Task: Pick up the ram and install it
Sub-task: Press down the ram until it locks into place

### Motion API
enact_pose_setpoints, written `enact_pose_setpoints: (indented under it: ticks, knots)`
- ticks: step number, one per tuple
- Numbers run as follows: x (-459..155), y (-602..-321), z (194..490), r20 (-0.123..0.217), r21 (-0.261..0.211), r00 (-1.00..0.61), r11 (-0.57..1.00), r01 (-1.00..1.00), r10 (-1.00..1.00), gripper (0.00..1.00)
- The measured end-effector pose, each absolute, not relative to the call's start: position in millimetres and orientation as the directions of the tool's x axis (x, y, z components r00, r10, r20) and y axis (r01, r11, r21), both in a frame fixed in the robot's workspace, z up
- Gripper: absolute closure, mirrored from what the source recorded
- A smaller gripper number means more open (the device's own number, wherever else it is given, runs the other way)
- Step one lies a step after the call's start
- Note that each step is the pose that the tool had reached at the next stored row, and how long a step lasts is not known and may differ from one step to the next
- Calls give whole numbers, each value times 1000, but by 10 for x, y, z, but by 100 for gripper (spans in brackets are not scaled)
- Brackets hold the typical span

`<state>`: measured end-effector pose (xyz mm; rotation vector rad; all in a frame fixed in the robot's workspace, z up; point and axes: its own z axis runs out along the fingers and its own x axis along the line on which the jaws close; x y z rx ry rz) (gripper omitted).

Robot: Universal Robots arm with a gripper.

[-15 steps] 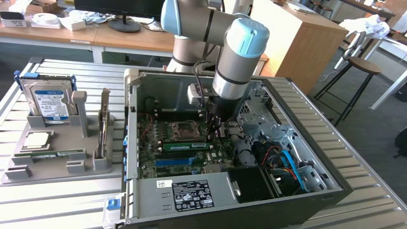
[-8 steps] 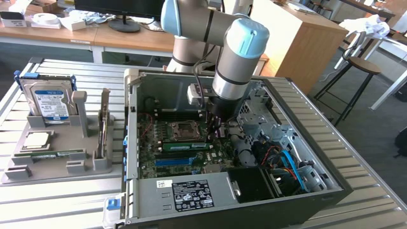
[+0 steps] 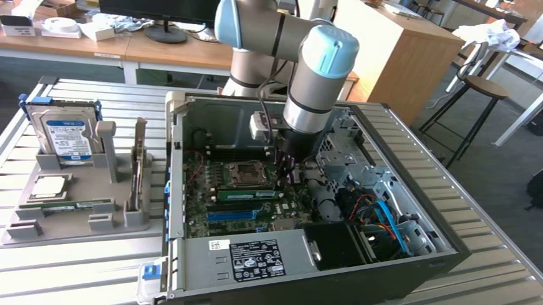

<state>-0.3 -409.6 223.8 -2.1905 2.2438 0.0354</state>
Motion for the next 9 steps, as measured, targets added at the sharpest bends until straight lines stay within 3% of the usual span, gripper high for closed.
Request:
enact_pose_setpoints:
  ticks: [9]
  knots:
    - [-3, -4096, 2233, -20, 12, -24, 24, -1000, -1000, 90]
